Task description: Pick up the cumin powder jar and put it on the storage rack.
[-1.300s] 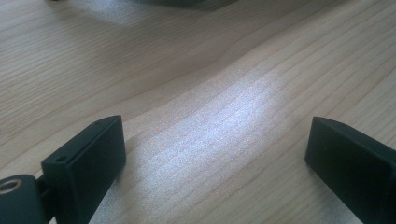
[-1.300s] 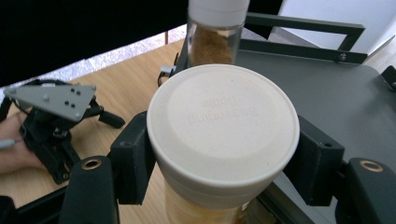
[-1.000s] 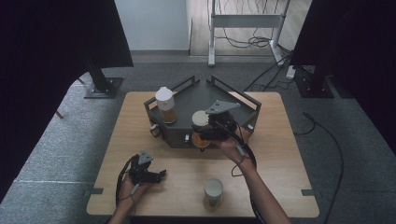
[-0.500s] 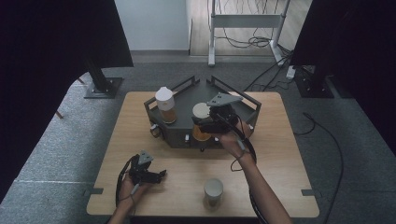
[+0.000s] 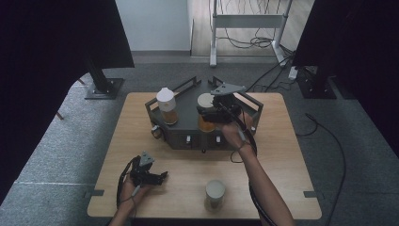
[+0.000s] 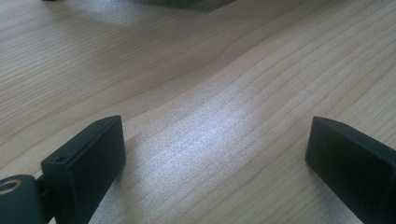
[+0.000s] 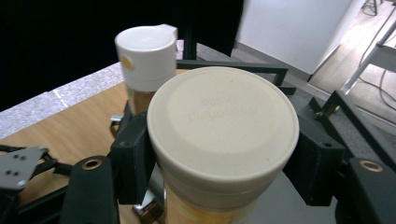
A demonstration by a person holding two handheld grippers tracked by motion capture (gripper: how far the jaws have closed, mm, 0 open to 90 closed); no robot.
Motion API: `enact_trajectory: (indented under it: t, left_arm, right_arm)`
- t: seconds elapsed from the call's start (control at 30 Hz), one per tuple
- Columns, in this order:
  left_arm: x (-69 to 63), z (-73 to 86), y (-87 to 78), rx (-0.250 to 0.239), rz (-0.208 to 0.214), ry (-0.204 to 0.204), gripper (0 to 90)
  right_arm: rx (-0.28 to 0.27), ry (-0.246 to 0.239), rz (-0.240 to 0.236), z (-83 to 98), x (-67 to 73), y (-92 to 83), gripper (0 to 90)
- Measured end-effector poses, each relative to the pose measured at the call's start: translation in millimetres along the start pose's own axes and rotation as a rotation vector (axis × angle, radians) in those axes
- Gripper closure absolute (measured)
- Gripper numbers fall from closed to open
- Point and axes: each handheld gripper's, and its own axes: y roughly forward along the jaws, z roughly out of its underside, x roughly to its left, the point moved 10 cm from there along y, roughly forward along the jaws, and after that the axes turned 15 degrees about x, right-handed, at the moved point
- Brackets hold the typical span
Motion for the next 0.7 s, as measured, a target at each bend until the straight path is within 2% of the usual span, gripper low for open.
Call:
enact_trajectory:
  t: [0.23, 0.7]
  left_arm:
    - [0.0, -0.1, 0.0, 0.001, 0.000, 0.001, 4.6]
    - [-0.1, -0.2, 0.1, 0.000, -0.001, 0.002, 4.5]
  right_arm:
    - [-0.002, 0.014, 0.014, -6.2, -13.6, 11.0, 33.0]
    - [0.013, 0.047, 0.047, -7.7, -26.7, 36.3, 33.0]
